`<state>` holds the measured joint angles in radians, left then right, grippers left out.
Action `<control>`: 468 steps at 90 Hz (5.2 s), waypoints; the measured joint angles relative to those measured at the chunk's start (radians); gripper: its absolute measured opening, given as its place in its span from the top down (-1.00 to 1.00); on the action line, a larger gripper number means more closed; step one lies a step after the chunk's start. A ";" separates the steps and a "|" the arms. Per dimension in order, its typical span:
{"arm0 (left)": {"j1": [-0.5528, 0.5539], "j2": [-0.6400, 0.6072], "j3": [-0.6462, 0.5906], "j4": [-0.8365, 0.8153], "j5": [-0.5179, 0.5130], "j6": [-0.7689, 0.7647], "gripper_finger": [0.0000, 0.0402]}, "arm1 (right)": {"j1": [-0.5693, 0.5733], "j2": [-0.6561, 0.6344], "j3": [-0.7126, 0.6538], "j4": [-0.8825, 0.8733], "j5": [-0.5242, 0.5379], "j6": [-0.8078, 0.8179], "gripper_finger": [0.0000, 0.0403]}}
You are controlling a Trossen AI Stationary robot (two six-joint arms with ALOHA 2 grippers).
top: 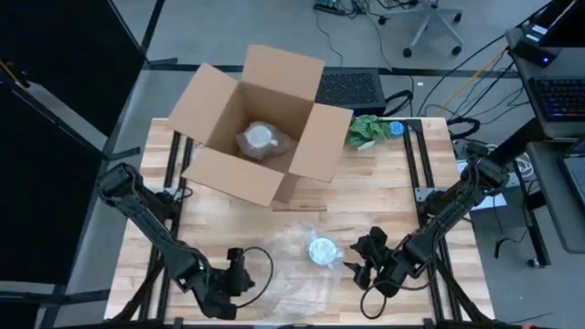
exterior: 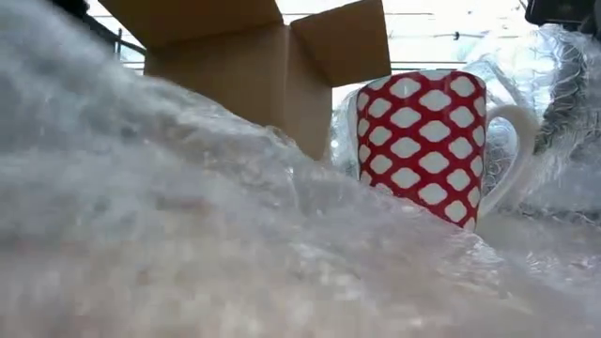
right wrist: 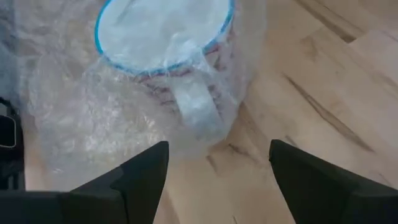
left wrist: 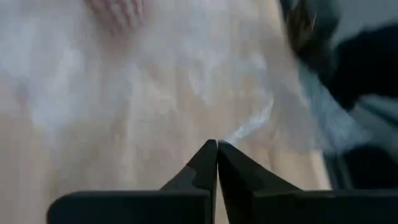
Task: Wrap mug
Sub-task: Wrap the red mug with bubble wrap
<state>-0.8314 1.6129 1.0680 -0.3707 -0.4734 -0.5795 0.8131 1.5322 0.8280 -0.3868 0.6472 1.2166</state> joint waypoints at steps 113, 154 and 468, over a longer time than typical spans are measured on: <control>0.037 -0.003 0.020 -0.074 0.410 0.026 0.48 | 0.011 -0.014 0.037 -0.136 -0.010 -0.051 -0.32; -0.084 0.174 0.020 -0.001 0.134 0.091 0.14 | 0.011 -0.014 0.037 -0.140 0.034 -0.051 -0.32; 0.510 0.276 0.142 0.491 0.193 0.638 1.00 | -0.276 0.126 0.372 -0.202 -0.147 -0.342 -0.32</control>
<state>-0.3210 1.8887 1.2098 0.1199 -0.2802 0.0589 0.5368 1.6577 1.2003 -0.5892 0.4999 0.8743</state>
